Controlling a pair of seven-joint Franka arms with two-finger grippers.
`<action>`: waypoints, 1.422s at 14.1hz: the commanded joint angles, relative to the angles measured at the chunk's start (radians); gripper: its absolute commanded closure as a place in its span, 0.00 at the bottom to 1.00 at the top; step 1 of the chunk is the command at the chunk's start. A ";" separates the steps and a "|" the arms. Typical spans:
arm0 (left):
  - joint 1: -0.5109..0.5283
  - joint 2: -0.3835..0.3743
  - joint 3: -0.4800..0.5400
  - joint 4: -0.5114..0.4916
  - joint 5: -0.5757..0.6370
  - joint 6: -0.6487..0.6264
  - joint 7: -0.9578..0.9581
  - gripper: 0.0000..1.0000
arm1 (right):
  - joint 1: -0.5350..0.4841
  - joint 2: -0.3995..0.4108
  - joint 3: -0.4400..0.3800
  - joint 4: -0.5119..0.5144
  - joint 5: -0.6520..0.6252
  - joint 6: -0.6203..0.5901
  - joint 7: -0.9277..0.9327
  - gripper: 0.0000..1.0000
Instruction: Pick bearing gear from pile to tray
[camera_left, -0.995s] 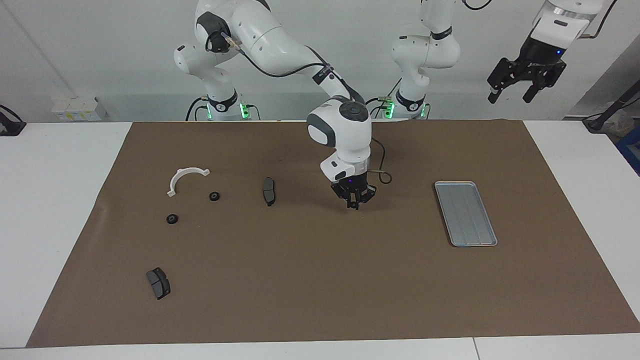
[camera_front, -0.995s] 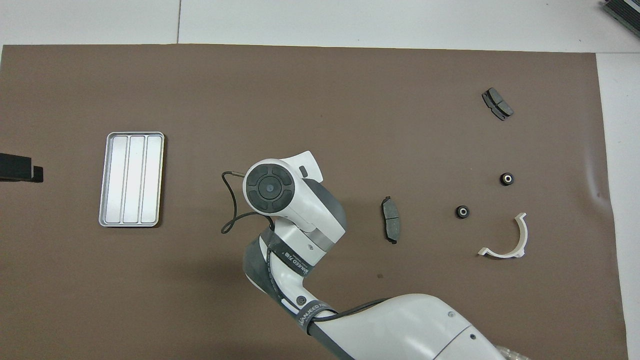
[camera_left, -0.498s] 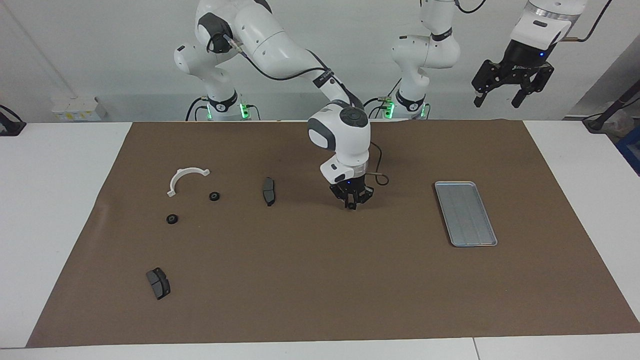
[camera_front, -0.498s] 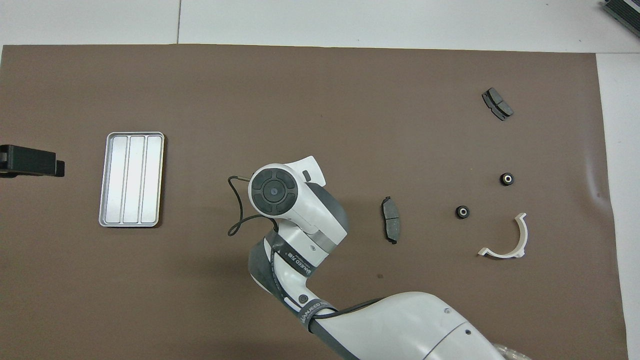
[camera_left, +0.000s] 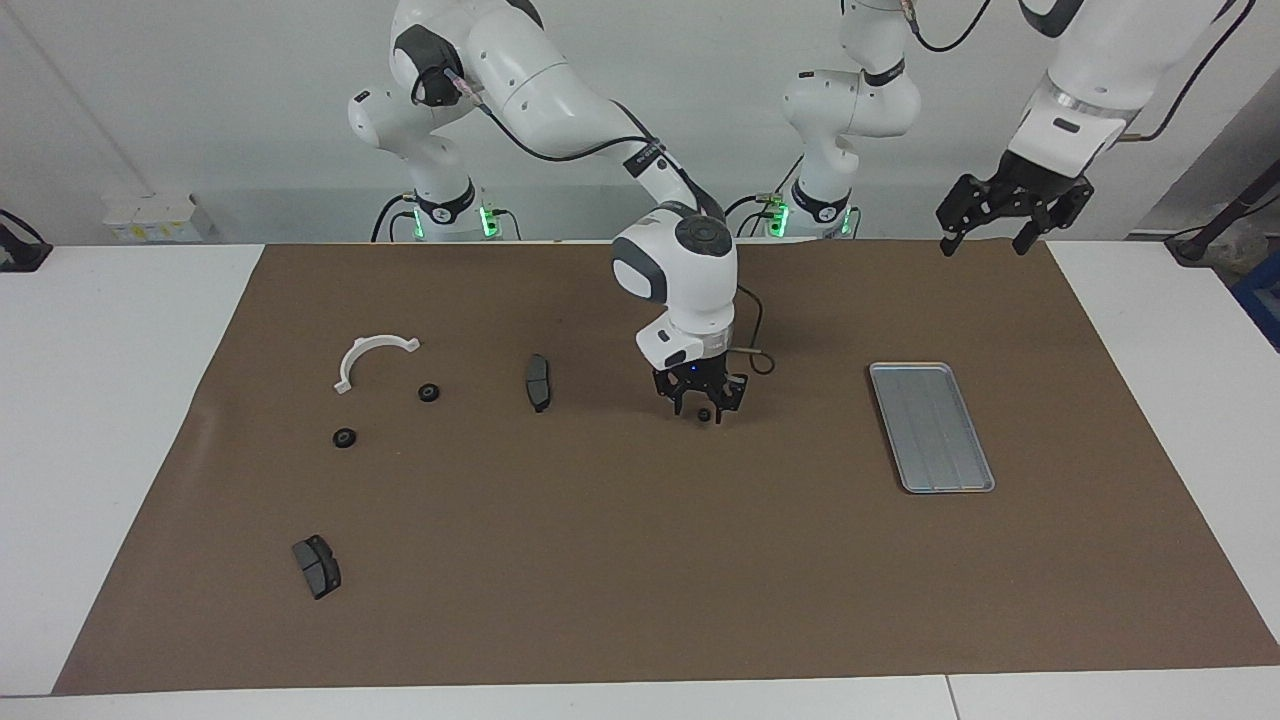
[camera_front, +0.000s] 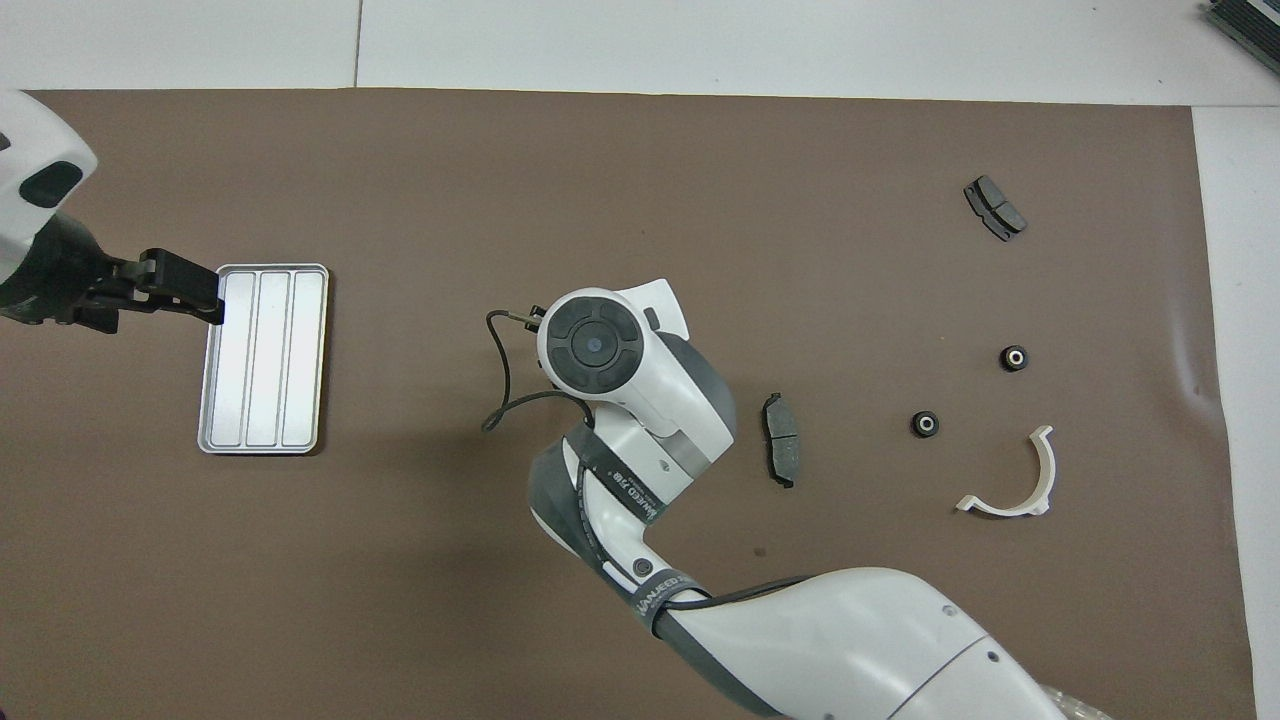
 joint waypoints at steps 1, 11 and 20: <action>-0.054 0.079 -0.010 0.009 -0.046 0.047 -0.071 0.00 | -0.075 -0.133 0.017 -0.141 -0.011 0.003 -0.066 0.00; -0.468 0.277 -0.012 -0.278 -0.109 0.723 -0.451 0.00 | -0.356 -0.417 0.018 -0.537 0.085 0.003 -0.668 0.00; -0.464 0.253 -0.012 -0.321 -0.115 0.664 -0.274 0.14 | -0.540 -0.449 0.017 -0.686 0.089 0.080 -0.986 0.00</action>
